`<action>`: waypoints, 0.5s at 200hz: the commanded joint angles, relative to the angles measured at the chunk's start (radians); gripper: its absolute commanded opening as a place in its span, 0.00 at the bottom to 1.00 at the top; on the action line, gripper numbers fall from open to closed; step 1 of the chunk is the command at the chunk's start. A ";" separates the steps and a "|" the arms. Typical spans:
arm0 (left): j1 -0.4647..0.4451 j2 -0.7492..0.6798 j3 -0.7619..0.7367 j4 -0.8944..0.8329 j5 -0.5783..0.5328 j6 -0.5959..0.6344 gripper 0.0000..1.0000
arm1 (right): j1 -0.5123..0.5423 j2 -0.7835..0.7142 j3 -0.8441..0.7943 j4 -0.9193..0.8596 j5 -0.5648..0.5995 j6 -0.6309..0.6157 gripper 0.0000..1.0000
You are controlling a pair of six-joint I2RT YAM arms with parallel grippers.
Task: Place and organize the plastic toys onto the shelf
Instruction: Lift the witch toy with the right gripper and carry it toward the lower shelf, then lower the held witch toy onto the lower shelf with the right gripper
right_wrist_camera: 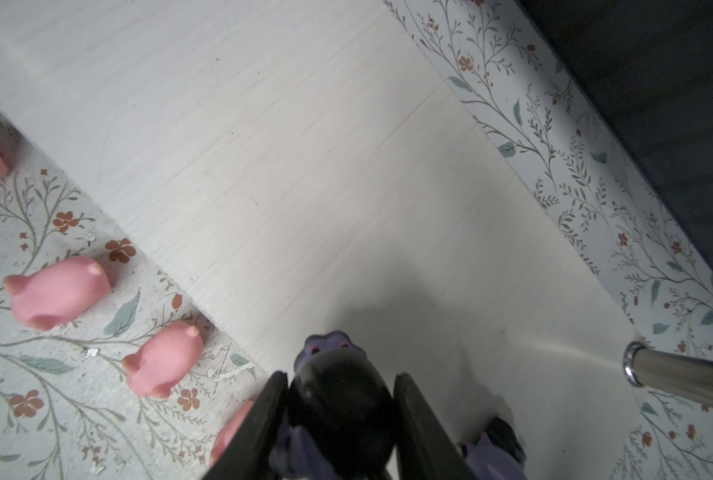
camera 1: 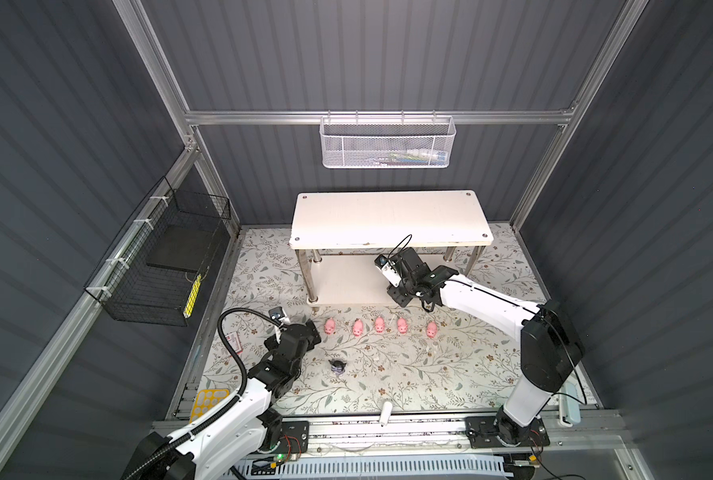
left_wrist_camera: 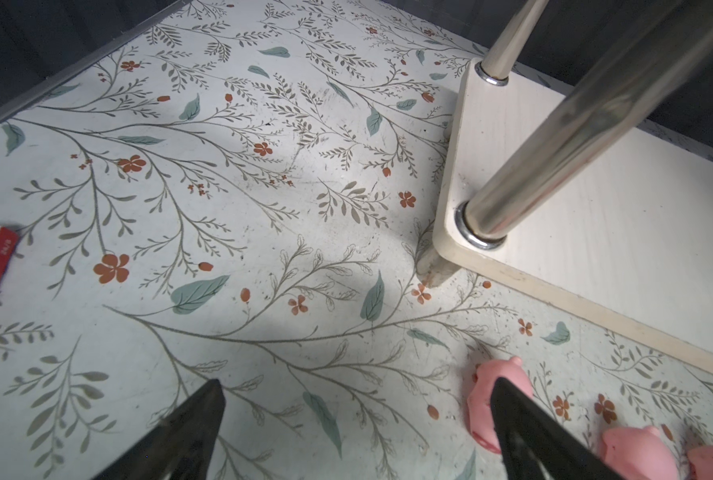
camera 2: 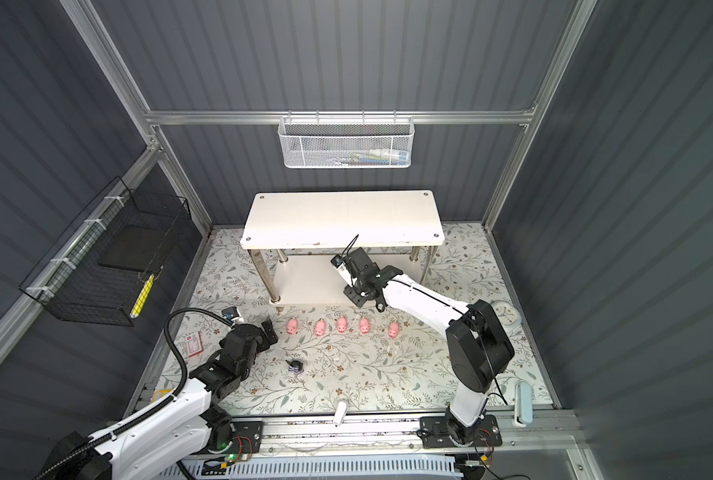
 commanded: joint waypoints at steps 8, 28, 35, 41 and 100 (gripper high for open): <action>-0.001 -0.014 -0.013 -0.008 -0.024 -0.014 1.00 | -0.016 0.014 -0.004 0.040 -0.002 -0.014 0.26; -0.001 -0.014 -0.012 -0.010 -0.024 -0.015 1.00 | -0.021 0.024 -0.002 0.040 -0.013 -0.016 0.26; -0.001 -0.014 -0.012 -0.010 -0.025 -0.015 1.00 | -0.022 0.029 -0.002 0.060 -0.014 -0.018 0.26; -0.001 -0.014 -0.011 -0.010 -0.024 -0.015 1.00 | -0.023 0.032 -0.003 0.069 -0.014 -0.019 0.26; -0.002 -0.015 -0.015 -0.010 -0.028 -0.018 1.00 | -0.029 0.055 0.003 0.075 -0.024 -0.016 0.27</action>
